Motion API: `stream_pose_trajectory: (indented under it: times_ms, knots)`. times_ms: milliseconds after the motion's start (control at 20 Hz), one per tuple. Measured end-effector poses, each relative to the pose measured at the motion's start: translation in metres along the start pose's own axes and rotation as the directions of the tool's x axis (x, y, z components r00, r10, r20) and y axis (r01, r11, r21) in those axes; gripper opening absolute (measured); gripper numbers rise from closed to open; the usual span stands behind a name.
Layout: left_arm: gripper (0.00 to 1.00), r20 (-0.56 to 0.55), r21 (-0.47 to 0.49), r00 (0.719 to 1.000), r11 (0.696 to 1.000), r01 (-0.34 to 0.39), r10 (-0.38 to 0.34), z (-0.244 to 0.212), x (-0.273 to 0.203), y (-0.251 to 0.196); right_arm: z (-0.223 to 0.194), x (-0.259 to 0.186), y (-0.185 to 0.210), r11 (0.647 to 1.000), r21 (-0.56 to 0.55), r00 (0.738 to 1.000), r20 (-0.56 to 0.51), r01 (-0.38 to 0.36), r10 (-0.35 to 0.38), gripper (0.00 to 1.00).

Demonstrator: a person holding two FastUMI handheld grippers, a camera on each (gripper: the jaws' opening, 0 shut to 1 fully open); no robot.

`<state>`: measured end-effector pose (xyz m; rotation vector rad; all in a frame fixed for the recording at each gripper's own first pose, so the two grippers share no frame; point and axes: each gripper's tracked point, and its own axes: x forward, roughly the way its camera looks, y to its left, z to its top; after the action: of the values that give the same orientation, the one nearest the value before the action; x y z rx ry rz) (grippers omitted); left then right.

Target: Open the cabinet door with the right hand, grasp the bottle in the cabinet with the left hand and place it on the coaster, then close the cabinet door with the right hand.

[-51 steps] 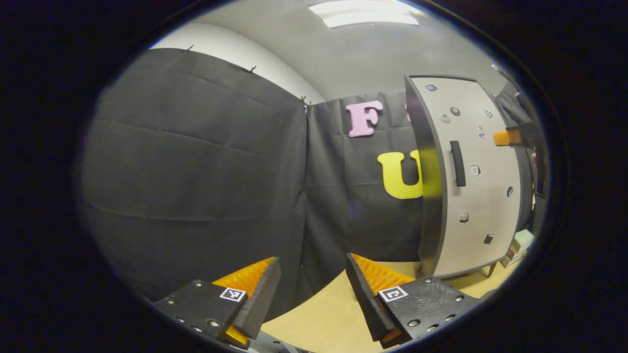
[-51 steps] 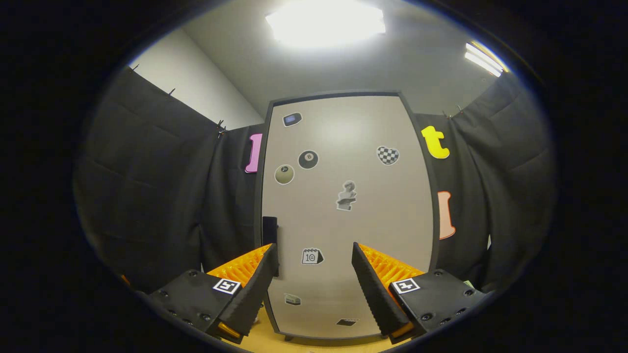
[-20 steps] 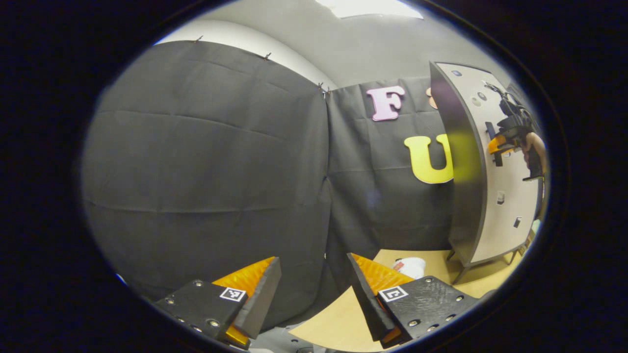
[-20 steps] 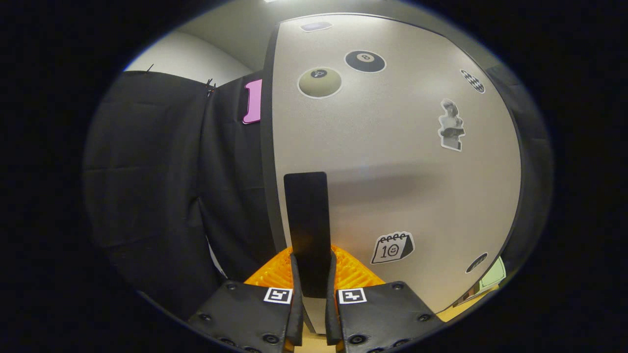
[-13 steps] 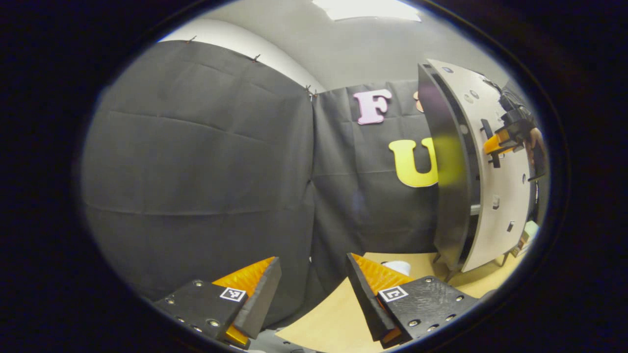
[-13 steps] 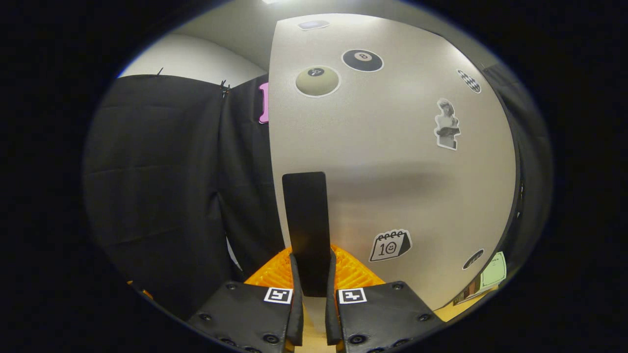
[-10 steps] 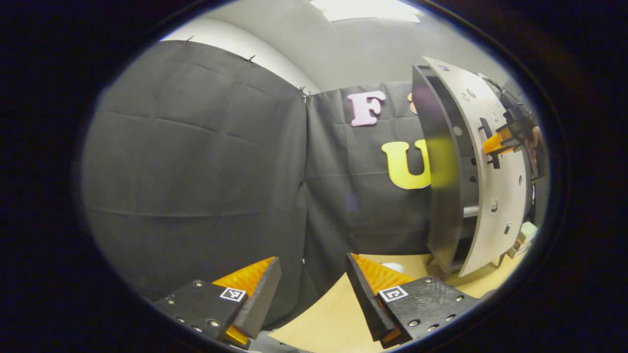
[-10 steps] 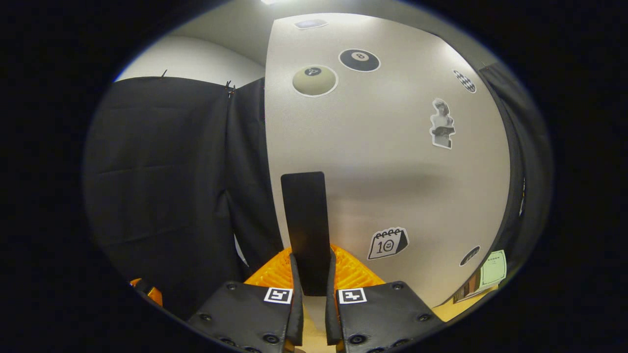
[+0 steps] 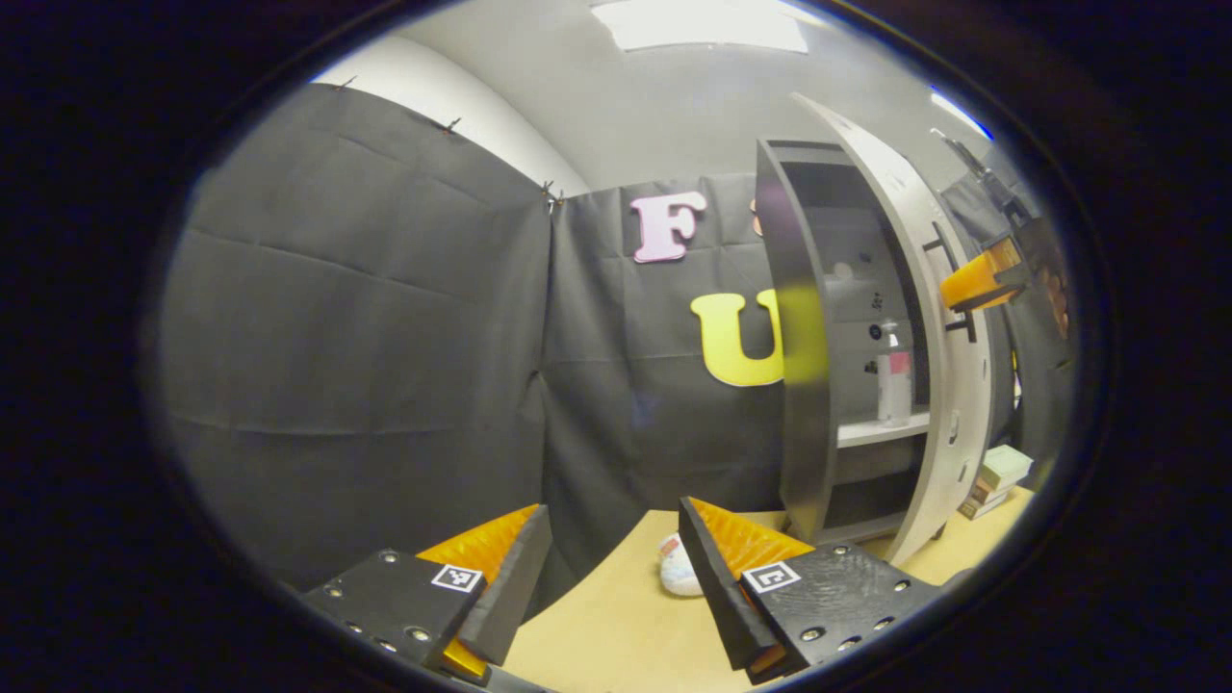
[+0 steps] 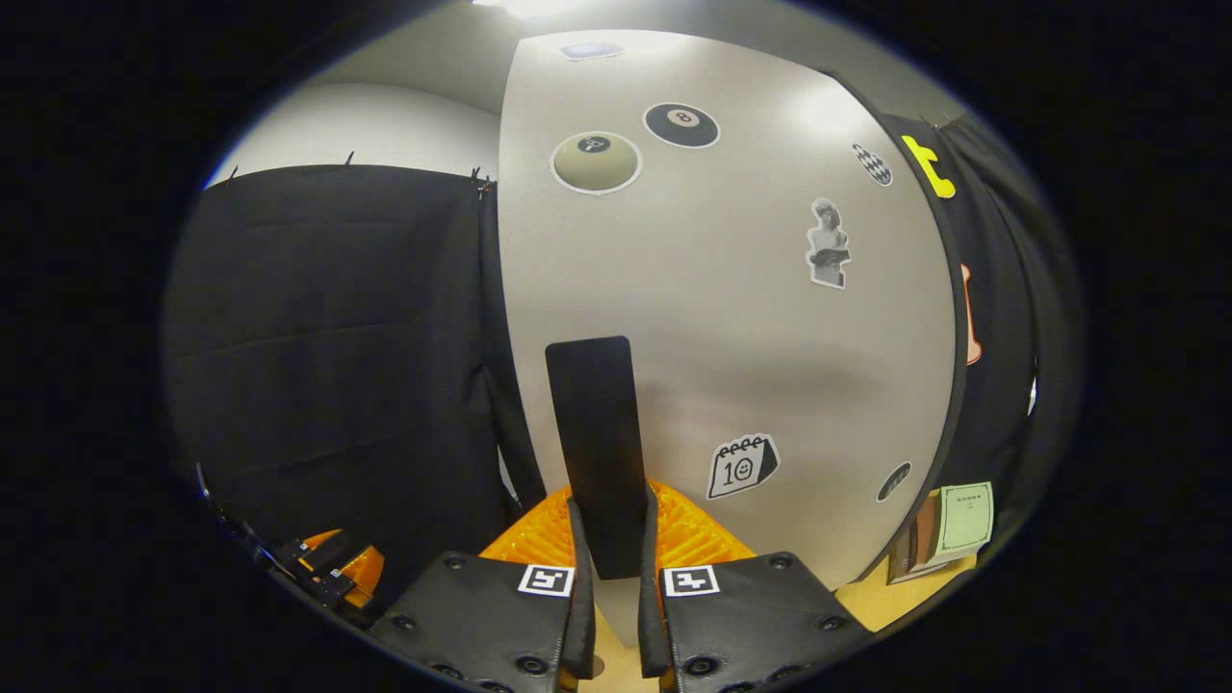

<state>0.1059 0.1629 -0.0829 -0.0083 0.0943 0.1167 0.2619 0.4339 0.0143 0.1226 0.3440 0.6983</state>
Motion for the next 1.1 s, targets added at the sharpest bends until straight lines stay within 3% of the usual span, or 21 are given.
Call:
stream_pose_trajectory:
  times_ms: [150, 200, 250, 450, 850, 1100]
  knots:
    - [0.8, 0.007, 0.022, 0.999, 0.999, 0.031, -0.031, 0.006, -0.015, -0.033, 0.002, -0.002, -0.003, 1.0, -0.004, 1.0, 0.008, -0.019, 0.019, 0.18]
    - [0.84, 0.008, 0.024, 0.999, 0.999, 0.04, -0.041, 0.009, -0.017, -0.042, 0.002, -0.003, -0.004, 1.0, -0.004, 1.0, 0.014, -0.027, 0.027, 0.18]
    - [0.8, 0.009, 0.022, 0.999, 0.999, 0.049, -0.049, 0.011, -0.023, -0.053, 0.002, -0.006, -0.005, 0.999, -0.002, 0.999, 0.018, -0.033, 0.033, 0.18]
    - [0.8, 0.007, 0.017, 0.996, 0.996, 0.088, -0.088, 0.018, -0.032, -0.088, 0.004, -0.014, -0.009, 0.999, 0.002, 0.998, 0.041, -0.046, 0.046, 0.2]
    - [0.8, 0.023, 0.043, 0.98, 0.98, 0.194, -0.196, 0.038, -0.062, -0.177, 0.007, -0.03, -0.021, 0.999, 0.046, 0.996, 0.087, -0.026, 0.021, 0.2]
    - [0.8, 0.021, 0.052, 0.977, 0.977, 0.209, -0.21, 0.043, -0.085, -0.211, 0.009, -0.036, -0.031, 0.999, 0.039, 0.996, 0.093, -0.004, 0.0, 0.19]
